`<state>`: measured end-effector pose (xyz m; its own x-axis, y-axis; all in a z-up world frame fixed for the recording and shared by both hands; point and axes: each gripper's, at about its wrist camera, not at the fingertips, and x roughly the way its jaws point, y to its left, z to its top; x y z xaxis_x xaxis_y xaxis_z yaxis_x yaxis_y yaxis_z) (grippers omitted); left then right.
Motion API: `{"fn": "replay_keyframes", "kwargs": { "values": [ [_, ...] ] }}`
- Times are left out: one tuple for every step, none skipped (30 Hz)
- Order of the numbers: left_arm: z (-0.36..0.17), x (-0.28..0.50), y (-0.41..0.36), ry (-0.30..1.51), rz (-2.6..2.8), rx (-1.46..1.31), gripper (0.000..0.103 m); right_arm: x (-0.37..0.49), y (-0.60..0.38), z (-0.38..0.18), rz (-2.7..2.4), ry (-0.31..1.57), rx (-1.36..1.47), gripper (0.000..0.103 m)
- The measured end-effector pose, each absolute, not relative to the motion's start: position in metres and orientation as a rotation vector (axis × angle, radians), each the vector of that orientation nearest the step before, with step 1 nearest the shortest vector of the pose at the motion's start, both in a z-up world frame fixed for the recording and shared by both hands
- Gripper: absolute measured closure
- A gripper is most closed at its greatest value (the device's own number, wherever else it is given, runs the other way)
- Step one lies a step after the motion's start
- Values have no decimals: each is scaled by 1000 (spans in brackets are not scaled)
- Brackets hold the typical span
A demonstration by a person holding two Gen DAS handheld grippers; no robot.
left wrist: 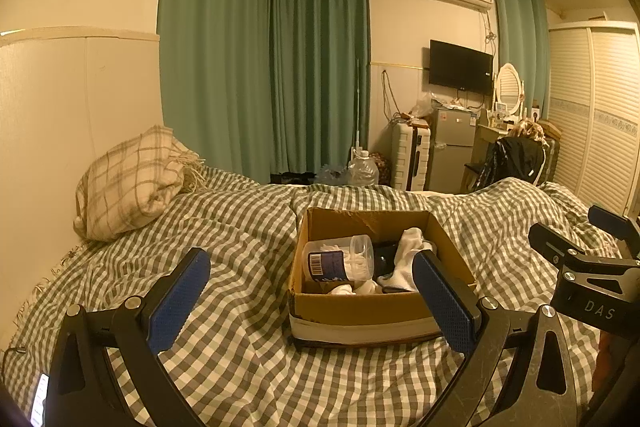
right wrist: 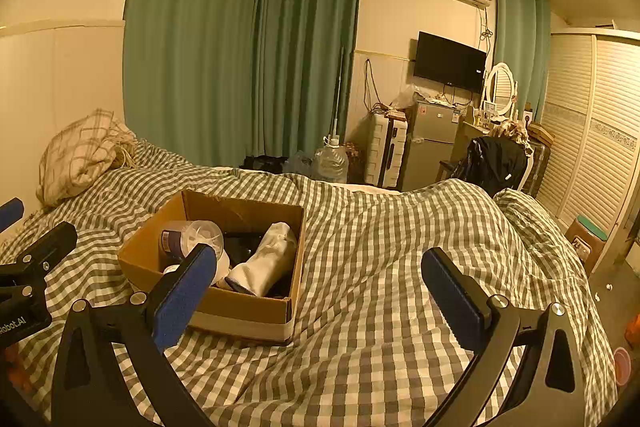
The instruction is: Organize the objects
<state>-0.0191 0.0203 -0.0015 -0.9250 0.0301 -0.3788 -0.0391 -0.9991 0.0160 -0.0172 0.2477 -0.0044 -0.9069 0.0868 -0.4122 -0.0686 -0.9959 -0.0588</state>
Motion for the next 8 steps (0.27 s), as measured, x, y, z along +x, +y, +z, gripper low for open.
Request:
{"fn": "replay_keyframes", "kwargs": {
  "values": [
    [-2,-19,20,36,3047,-601,0,-17,247,-4,2991,-66,-649,0],
    [-2,-19,20,35,3047,-602,0,-18,247,-4,2991,-67,-651,0],
    [-2,-20,20,36,3048,-605,0,-18,247,-4,2992,-66,-651,0],
    [-3,-20,20,37,3048,-607,0,-19,247,-5,2992,-67,-651,0],
    [-3,-20,20,37,3047,-609,0,-19,247,-5,2992,-67,-651,0],
    [-3,-21,19,34,3045,-612,0,-18,248,-5,2992,-68,-652,0],
    [-3,-21,19,31,3044,-609,0,-19,247,-5,2992,-69,-653,0],
    [-3,-20,19,29,3043,-605,0,-18,248,-5,2992,-70,-654,0]
  ]
}}
